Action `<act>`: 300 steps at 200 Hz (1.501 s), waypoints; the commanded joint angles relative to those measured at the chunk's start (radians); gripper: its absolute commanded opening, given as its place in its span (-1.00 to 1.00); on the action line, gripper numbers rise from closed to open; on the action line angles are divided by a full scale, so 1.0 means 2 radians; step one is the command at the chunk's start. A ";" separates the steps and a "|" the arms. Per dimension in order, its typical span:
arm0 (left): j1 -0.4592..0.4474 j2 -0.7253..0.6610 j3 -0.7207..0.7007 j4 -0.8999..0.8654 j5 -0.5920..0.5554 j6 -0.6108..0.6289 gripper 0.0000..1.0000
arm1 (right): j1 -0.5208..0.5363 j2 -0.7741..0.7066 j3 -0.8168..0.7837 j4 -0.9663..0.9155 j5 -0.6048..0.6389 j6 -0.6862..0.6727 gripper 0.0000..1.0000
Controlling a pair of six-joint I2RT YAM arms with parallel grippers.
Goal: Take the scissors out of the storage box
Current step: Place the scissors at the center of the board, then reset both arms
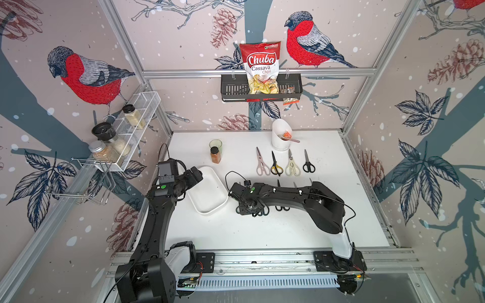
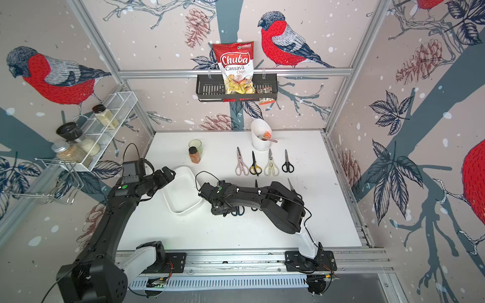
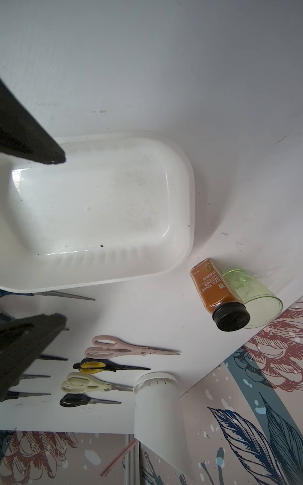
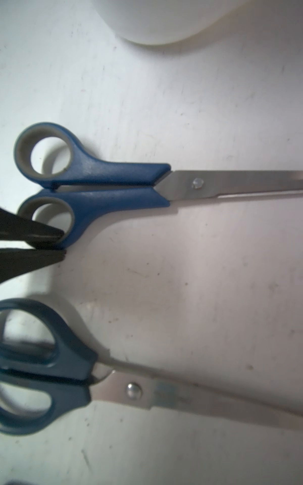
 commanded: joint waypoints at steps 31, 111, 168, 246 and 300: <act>-0.013 -0.013 -0.010 0.013 -0.008 0.032 0.86 | -0.002 -0.023 0.014 -0.013 0.026 -0.014 -0.33; -0.020 -0.049 -0.146 0.288 -0.023 0.077 0.92 | -0.175 -0.243 -0.162 0.114 0.129 -0.198 -0.02; -0.046 -0.086 -0.267 0.517 -0.146 0.122 0.93 | -0.475 -0.340 -0.351 0.390 0.059 -0.346 -0.02; -0.136 0.097 -0.310 0.750 -0.258 0.190 0.96 | -0.574 -0.333 -0.557 0.806 0.089 -0.394 0.01; -0.151 0.144 -0.274 0.746 -0.241 0.216 0.96 | -0.564 -0.291 -0.605 0.920 0.048 -0.420 0.40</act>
